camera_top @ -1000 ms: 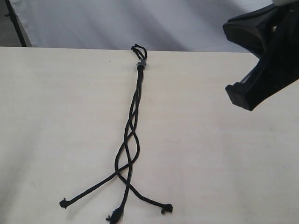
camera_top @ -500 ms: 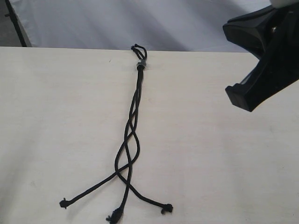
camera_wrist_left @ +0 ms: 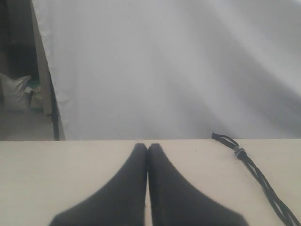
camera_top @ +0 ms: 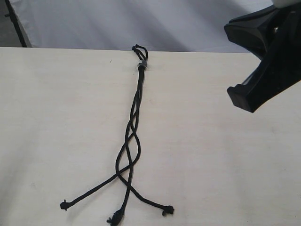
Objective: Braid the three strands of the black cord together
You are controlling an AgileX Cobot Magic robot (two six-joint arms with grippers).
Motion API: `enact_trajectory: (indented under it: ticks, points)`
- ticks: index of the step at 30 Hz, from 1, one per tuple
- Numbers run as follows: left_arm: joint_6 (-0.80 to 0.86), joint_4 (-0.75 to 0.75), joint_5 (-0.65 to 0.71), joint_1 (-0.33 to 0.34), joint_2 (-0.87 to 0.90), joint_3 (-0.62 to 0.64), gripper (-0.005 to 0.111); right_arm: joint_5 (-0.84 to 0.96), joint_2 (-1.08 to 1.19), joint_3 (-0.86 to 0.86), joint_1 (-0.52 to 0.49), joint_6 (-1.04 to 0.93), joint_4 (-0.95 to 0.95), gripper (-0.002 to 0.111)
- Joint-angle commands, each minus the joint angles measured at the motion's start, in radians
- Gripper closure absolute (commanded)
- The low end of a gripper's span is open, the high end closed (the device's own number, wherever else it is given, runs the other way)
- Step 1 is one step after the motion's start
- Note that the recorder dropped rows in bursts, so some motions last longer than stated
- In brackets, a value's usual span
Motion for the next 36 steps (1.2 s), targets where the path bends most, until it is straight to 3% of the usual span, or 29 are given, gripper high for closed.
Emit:
enact_trajectory:
  ticks: [1, 20, 23, 25, 29, 31, 36]
  points:
    - [0.002, -0.012, 0.048, 0.002, -0.006, 0.003, 0.106, -0.008, -0.006, 0.0, -0.006, 0.005, -0.008, 0.108]
    - [0.002, -0.012, 0.065, 0.002, -0.006, 0.003, 0.106, -0.011, -0.006, 0.0, -0.006, 0.009, -0.008, 0.108]
    - [0.002, -0.012, 0.065, 0.002, -0.006, 0.003, 0.106, -0.101, -0.011, 0.009, -0.006, 0.105, 0.084, 0.108]
    - [0.004, -0.012, 0.065, 0.002, -0.006, 0.003, 0.106, -0.201, -0.011, 0.053, -0.006, 0.075, 0.162, 0.108]
    - [0.004, -0.012, 0.065, 0.002, -0.006, 0.003, 0.106, -0.501, -0.005, 0.274, -0.006, -0.236, 0.524, 0.108]
    - [0.004, -0.012, 0.065, 0.002, -0.006, 0.003, 0.106, -0.59, -0.005, 0.364, -0.006, -0.206, 0.562, 0.108]
    - [0.004, -0.012, 0.065, 0.002, -0.006, 0.003, 0.106, -0.616, -0.032, 0.527, -0.006, -0.165, 0.562, 0.108]
